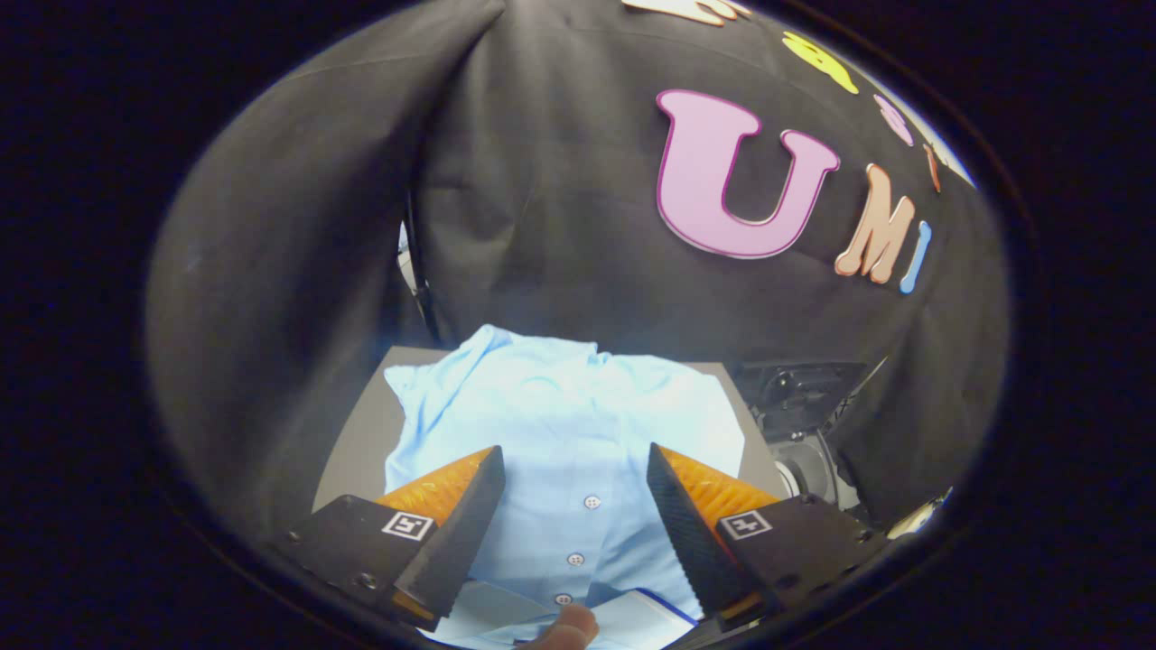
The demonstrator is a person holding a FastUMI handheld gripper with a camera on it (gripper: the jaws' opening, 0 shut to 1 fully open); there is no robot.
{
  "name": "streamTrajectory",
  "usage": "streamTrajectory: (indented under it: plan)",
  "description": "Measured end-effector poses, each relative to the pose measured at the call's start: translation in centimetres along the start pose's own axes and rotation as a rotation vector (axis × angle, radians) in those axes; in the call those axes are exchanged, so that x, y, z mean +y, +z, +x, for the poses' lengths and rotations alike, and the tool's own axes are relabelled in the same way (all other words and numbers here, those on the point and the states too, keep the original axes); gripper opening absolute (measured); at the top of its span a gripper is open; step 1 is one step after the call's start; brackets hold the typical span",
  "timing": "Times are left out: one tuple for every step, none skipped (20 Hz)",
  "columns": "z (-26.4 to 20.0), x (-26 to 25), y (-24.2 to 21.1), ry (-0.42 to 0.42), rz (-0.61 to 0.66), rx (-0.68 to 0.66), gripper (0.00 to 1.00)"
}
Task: Put the clothes into the washing machine and then close the washing machine lid.
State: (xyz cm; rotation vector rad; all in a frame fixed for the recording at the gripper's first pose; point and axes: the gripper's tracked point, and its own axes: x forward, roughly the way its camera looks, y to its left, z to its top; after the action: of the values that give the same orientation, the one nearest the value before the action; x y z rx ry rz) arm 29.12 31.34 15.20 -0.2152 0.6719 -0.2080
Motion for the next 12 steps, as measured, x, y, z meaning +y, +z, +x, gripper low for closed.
streamTrajectory:
  plan:
    - [0.5, 0.1, -0.5, 0.002, -0.002, 0.005, 0.99]
    - [1.2, 0.2, -1.0, 0.007, 0.012, 0.011, 0.98]
    - [1.7, 0.2, -2.5, 0.005, 0.030, 0.041, 0.98]
    - [2.0, 0.6, -3.4, 0.024, 0.064, 0.065, 0.98]
    - [2.7, 0.6, -2.8, 0.035, 0.117, 0.019, 0.98]
    - [3.2, 0.7, -2.7, 0.038, 0.144, 0.001, 0.98]
    - [3.1, 0.6, -2.5, 0.040, 0.124, -0.011, 0.98]
    - [3.3, 0.6, -2.6, 0.044, 0.115, -0.002, 0.97]
    - [3.1, 0.6, -2.5, 0.025, 0.133, -0.007, 0.94]
    - [3.0, 0.8, -2.7, 0.006, 0.139, -0.010, 0.83]
    - [3.0, 1.0, -2.1, -0.011, 0.145, -0.040, 0.83]
    - [2.9, 1.4, -2.4, -0.016, 0.112, -0.026, 0.64]
